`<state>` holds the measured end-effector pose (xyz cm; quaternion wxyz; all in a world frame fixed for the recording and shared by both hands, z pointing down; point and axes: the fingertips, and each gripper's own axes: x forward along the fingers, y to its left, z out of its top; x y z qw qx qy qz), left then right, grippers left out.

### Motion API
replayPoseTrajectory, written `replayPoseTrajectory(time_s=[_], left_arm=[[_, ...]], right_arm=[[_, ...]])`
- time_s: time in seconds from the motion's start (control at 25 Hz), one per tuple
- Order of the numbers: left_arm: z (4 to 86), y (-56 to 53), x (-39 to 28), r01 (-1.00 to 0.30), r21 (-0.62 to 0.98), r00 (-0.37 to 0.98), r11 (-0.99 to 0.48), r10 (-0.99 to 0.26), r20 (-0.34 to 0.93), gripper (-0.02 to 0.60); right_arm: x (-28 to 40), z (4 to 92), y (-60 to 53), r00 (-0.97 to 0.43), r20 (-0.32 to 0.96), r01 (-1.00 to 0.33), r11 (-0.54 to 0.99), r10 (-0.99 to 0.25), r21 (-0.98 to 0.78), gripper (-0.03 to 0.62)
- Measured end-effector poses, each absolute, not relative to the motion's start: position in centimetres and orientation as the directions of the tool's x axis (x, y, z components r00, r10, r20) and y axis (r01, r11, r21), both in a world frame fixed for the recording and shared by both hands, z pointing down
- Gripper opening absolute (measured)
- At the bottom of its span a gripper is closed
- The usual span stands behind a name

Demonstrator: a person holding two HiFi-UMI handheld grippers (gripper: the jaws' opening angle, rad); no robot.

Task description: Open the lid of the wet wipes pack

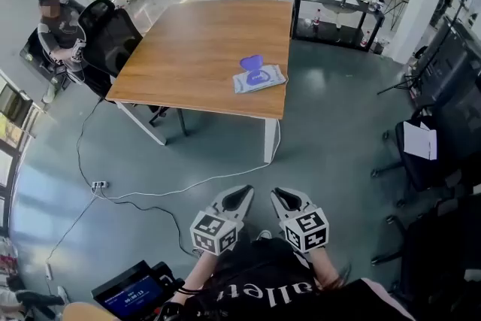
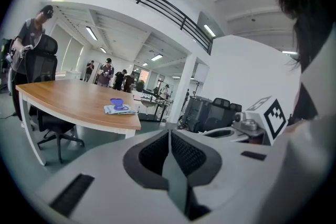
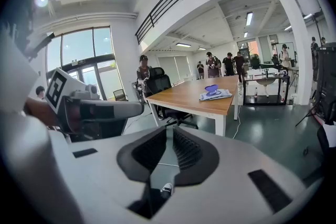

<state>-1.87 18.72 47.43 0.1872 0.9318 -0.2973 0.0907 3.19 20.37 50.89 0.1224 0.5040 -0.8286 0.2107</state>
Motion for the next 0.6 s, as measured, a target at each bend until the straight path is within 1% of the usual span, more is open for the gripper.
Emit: replayPoseTrajectory(time_s=[0.4,0.6], left_arm=[[47.2,19.9,-0.5,-0.551,0.284,0.83,-0.785,-0.482,0.28,0.012],[48.0,20.2,-1.8,-0.559,0.287,0.824,-0.778,-0.482,0.298,0.012]], right_arm=[[3.7,51.2,22.6,-0.44,0.396,-0.895,0.359,-0.806,-0.265,0.046],[2.5,51.7,22.4,-0.452,0.417,-0.891,0.375,-0.789,-0.255,0.046]])
